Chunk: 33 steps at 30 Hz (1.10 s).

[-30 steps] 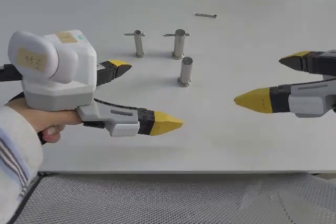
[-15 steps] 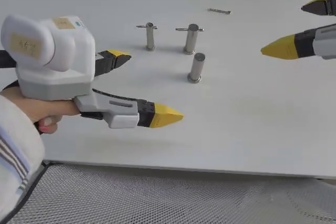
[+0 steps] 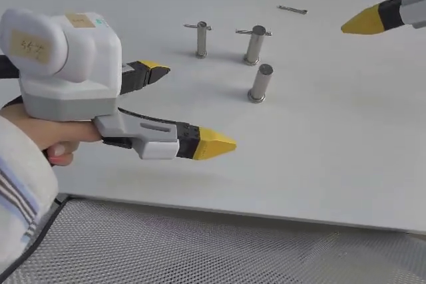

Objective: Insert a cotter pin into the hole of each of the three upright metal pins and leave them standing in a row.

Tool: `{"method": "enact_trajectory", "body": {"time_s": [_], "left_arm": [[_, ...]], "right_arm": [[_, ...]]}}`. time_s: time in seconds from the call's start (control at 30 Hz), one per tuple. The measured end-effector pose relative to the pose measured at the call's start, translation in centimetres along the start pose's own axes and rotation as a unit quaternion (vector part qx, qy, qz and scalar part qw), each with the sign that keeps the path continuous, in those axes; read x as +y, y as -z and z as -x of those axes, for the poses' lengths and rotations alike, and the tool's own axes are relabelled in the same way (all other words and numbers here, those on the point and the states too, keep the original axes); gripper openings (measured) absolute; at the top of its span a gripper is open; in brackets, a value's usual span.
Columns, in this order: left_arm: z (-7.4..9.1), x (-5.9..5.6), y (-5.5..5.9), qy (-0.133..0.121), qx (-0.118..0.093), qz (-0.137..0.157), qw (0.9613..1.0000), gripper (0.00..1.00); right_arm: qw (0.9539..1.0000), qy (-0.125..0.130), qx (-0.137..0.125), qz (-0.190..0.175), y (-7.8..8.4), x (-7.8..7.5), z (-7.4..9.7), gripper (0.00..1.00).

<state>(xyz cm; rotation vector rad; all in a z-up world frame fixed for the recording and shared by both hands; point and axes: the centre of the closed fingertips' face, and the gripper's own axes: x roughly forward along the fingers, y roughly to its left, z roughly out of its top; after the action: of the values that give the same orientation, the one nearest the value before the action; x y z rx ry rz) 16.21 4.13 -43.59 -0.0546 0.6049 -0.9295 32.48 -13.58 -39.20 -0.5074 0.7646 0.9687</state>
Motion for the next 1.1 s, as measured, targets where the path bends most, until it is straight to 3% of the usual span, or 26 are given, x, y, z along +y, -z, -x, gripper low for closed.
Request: {"method": "enact_trajectory", "body": {"time_s": [0.23, 0.37, 0.57, 0.67, 0.83, 1.1], "left_arm": [[0.3, 0.2, 0.4, -0.005, 0.003, 0.005, 1.0, 0.95], [0.5, 0.4, 0.4, -0.015, 0.006, -0.008, 0.9998, 0.98], [0.8, 0.4, 0.3, -0.015, 0.005, -0.008, 0.9998, 0.98], [1.0, 0.6, 0.2, -0.017, 0.004, -0.006, 0.9998, 0.98], [1.2, 0.9, 0.3, -0.018, 0.005, -0.002, 0.9998, 0.98], [1.0, 1.0, 0.5, -0.019, 0.003, 0.006, 0.9998, 0.98]], "right_arm": [[0.999, -0.005, 0.015, 0.041, -1.9, -1.7, -1.7, 0.48], [0.9966, -0.007, 0.041, 0.071, -2.3, -2.4, -3.1, 0.42], [0.9947, 0.006, 0.06, 0.083, -3.0, -4.5, -5.9, 0.19], [0.9931, 0.002, 0.078, 0.088, -2.7, -4.8, -7.0, 0.19], [0.9859, -0.018, 0.121, 0.115, -1.7, -4.9, -8.9, 0.18], [0.978, -0.031, 0.158, 0.133, -0.3, -5.0, -11.3, 0.13]]}}
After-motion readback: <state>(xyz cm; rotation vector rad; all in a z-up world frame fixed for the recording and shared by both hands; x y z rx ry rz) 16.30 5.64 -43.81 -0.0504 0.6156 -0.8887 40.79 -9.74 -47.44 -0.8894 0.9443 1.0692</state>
